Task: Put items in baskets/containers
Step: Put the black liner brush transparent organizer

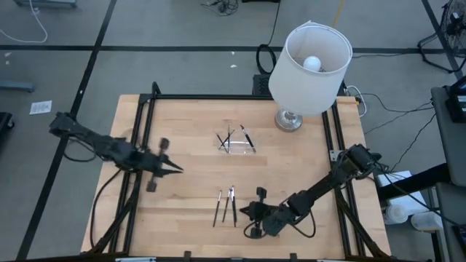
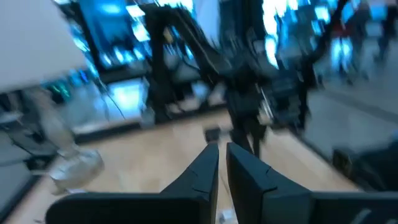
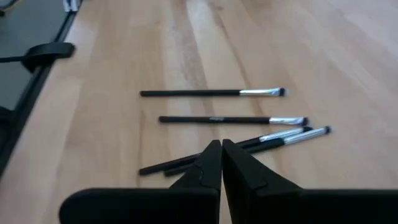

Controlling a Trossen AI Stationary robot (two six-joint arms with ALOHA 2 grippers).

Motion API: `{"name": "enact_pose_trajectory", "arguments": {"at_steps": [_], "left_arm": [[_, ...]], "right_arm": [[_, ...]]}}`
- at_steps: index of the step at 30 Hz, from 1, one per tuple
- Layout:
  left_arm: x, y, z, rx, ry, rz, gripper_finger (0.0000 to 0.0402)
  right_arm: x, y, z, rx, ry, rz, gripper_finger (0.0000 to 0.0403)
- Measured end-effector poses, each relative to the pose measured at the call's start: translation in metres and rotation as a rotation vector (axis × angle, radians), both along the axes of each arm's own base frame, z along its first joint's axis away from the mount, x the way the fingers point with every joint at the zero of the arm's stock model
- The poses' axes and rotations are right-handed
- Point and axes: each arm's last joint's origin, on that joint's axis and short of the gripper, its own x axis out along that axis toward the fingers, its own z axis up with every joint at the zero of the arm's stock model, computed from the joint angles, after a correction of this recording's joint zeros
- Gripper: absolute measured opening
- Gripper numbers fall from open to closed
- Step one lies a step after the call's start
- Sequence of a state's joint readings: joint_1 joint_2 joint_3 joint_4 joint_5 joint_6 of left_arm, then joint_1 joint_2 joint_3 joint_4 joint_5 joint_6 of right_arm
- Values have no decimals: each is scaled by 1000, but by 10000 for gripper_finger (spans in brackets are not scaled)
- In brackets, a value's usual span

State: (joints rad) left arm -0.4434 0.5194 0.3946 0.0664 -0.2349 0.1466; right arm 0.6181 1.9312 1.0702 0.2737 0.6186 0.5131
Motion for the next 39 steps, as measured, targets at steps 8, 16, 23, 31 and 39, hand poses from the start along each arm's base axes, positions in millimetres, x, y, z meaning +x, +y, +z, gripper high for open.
{"name": "enact_pose_trajectory", "arguments": {"at_steps": [8,16,23,31,39], "left_arm": [[-10,4,-25,72,-42,106,42],[-10,4,-23,54,-51,100,42],[-10,4,-21,31,-73,99,42],[-10,3,-21,21,-66,96,42],[-10,3,-22,8,-59,96,42]], "right_arm": [[11,-4,-8,24,28,17,0],[35,-9,-18,-10,87,80,0],[33,-12,-21,-9,119,46,0],[35,-15,-20,-17,108,39,0],[41,-21,-23,-1,102,39,0]]}}
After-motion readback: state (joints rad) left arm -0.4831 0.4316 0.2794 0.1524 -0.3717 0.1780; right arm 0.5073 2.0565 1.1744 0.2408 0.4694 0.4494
